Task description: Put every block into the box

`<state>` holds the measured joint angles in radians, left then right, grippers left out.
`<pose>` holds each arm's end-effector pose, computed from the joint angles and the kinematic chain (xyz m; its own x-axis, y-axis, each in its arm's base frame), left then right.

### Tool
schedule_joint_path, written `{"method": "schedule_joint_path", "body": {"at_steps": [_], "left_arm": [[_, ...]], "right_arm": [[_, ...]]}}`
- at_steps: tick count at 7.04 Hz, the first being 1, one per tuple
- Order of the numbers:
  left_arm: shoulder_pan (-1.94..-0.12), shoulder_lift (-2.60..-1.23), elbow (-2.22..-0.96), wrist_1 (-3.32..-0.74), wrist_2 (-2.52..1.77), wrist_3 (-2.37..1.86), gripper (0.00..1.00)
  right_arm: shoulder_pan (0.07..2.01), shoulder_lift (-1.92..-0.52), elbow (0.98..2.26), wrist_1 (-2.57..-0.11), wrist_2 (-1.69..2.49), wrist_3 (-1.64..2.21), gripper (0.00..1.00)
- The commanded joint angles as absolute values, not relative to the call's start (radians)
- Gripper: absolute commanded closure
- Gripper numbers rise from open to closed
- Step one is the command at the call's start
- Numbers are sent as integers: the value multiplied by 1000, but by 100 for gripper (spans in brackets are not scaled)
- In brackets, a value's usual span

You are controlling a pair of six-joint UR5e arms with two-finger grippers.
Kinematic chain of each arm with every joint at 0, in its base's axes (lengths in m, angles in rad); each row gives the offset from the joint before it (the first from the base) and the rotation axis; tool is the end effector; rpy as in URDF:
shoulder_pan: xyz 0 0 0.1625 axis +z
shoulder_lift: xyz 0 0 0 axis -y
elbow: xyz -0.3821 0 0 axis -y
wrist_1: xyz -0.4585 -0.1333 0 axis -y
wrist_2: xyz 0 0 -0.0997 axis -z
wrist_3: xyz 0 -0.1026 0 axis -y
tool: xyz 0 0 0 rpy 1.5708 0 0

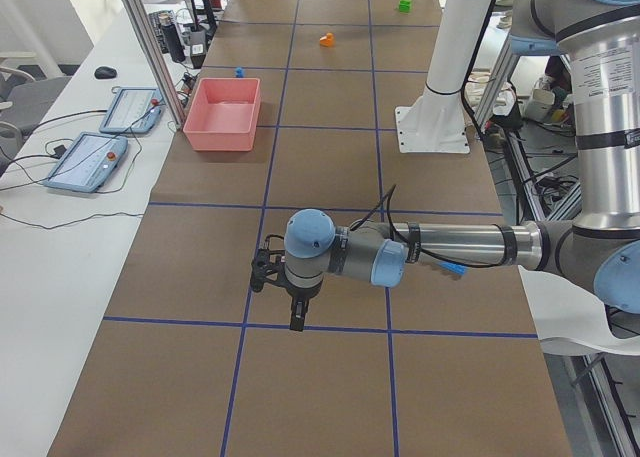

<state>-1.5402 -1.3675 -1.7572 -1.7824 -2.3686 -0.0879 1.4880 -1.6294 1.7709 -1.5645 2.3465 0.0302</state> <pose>-0.0447 -0.4946 0.5955 0.6937 0.0731 -0.7166 0.0310 0.9909 0.1311 0.0165 -0.5442 0.5371 0.7051 -0.1320 0.6967 0.0605 0.9901 0.1263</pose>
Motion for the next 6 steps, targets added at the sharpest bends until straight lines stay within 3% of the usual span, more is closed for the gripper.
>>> {"method": "schedule_joint_path", "body": {"at_steps": [1,3,6], "left_arm": [[-1540,-1358,-1752,-1781,-2468,-87,0],[-1534,-1361,-1753,-1807,-2522,-87,0],[-1531,-1359,-1726,-1887,-2523,-95,0]], "right_arm": [[1473,-1623,1744,-1559,2472,32,0],[1418,-1629,1737,-1493,2473,35,0],[1185,-1611,1732,-1351,2388,465,0]]}}
